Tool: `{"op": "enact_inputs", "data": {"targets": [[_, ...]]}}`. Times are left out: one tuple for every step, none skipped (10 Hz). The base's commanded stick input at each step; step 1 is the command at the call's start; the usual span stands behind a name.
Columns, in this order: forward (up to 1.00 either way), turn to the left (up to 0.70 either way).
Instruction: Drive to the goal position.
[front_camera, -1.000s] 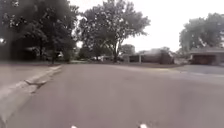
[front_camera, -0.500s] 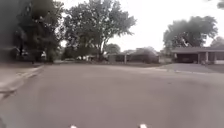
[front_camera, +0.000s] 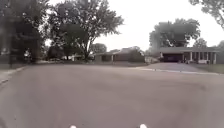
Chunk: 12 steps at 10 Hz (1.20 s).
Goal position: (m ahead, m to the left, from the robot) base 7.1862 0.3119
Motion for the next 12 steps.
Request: {"op": "enact_inputs", "data": {"targets": [[1.00,0.00],[1.00,0.00],[1.00,0.00],[1.00,0.00],[1.00,0.00],[1.00,0.00],[1.00,0.00],[1.00,0.00],[1.00,0.00],[1.00,0.00],[1.00,0.00],[0.10,0.00]]}}
